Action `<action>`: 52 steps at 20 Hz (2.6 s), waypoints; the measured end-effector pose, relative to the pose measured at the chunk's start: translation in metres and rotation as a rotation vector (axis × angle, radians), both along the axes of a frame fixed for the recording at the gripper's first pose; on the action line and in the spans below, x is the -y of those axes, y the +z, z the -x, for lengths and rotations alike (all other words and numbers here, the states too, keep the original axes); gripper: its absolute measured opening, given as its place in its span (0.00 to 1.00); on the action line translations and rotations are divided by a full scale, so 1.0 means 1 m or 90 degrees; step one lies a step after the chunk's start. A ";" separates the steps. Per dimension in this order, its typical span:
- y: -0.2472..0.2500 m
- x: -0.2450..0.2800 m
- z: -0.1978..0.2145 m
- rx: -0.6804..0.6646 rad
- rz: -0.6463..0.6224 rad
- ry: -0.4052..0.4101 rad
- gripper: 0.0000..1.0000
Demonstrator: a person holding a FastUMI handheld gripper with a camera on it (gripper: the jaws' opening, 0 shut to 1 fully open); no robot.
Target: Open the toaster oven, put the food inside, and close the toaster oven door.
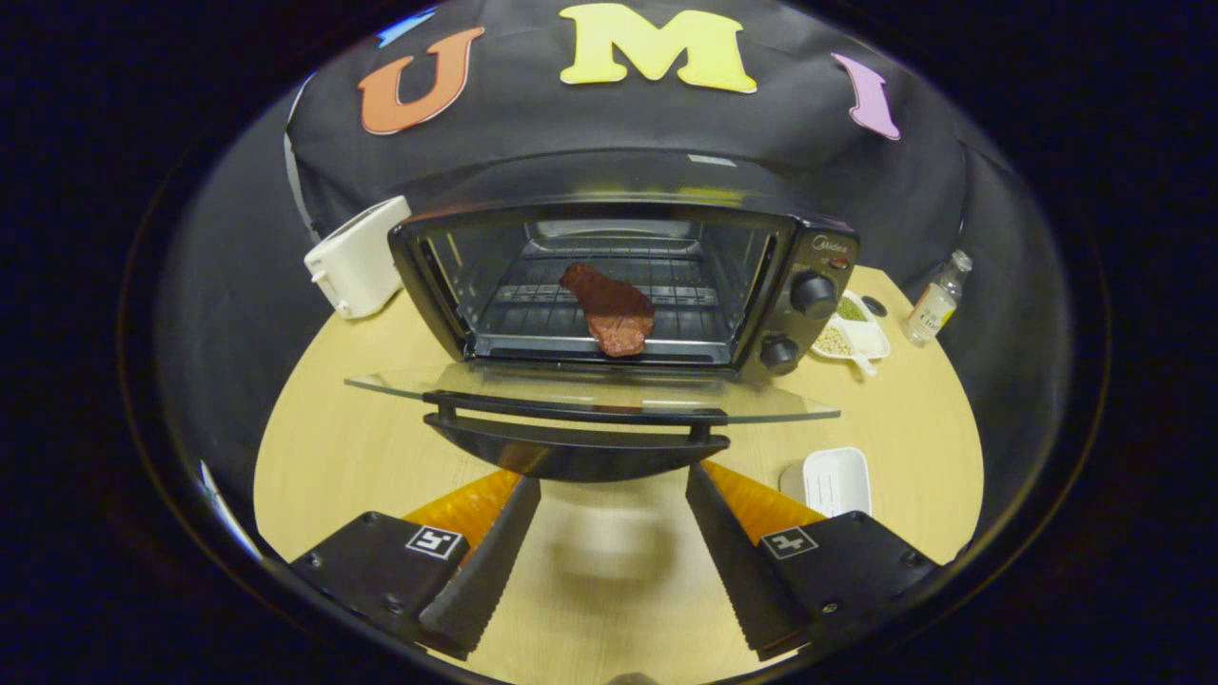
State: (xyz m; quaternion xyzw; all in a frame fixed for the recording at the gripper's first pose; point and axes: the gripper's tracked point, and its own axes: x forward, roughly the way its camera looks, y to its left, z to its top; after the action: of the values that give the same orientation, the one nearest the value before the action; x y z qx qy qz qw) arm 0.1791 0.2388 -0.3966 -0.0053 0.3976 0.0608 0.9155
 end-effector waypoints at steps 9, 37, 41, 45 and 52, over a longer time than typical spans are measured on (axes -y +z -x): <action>0.044 -0.019 -0.041 0.066 -0.007 0.021 0.99; 0.275 0.123 0.034 0.332 0.007 -0.063 0.98; 0.343 0.188 0.076 0.418 0.026 -0.115 0.99; 0.401 0.232 0.114 0.502 0.024 -0.149 0.98; 0.433 0.256 0.145 0.565 0.044 -0.103 0.98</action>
State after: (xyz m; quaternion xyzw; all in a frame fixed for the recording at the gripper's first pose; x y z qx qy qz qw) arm 0.0337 -0.0175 0.0361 -0.0302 -0.0323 -0.0324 0.9985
